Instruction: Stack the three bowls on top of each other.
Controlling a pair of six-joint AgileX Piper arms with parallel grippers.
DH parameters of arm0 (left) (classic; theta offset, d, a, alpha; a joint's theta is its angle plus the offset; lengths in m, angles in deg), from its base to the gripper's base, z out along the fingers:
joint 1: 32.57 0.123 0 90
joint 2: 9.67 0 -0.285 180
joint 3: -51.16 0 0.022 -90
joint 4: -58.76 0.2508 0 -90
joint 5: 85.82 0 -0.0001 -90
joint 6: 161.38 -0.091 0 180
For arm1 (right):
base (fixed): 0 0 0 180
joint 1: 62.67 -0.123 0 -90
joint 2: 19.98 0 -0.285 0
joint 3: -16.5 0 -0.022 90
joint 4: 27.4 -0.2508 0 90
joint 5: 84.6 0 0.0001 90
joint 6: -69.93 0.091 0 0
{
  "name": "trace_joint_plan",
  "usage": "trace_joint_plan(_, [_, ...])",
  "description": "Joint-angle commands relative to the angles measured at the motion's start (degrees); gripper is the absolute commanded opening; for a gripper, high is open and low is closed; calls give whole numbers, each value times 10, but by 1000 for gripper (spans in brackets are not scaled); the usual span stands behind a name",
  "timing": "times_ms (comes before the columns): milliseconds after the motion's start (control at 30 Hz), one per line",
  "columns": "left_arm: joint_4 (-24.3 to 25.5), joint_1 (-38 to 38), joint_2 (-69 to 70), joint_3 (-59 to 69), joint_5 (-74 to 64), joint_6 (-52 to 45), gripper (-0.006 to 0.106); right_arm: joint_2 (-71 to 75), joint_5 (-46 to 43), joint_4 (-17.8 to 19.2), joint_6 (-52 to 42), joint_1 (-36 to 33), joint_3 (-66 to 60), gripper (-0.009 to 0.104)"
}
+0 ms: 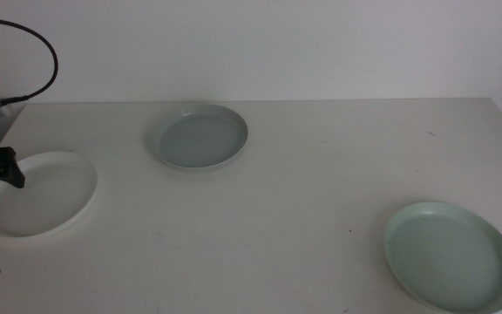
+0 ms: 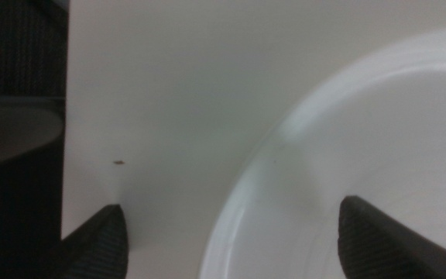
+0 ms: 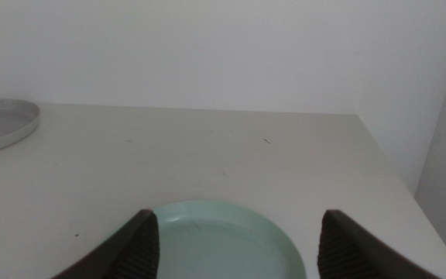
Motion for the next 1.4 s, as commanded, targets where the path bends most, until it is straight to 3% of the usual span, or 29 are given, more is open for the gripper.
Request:
trace_joint_plan(0, [-12, 1, 28, -18, 11, 0, 93, 15, -47, 3, -5, 4, 5, 52])
trace_joint_plan(133, [-10, 1, 22, -18, 14, -3, 92, 15, -47, 3, -5, 4, 5, 52])
trace_joint_plan(200, [-11, 1, 21, -18, 11, -3, 86, 15, -47, 3, -5, 4, 5, 52])
trace_joint_plan(433, [-8, 1, 21, -18, 0, -10, 40, 15, -47, 3, -5, 4, 5, 52])
trace_joint_plan(600, [-6, 1, 22, -18, -2, -10, 0, 15, -47, 3, -5, 4, 5, 52])
trace_joint_plan(1000, [-11, -18, 128, -18, -67, -2, 0, 15, -47, 3, -5, 4, 5, 52])
trace_joint_plan(1367, [-10, -147, 229, -14, -148, 89, 0, 15, -47, 3, -5, 4, 5, 52])
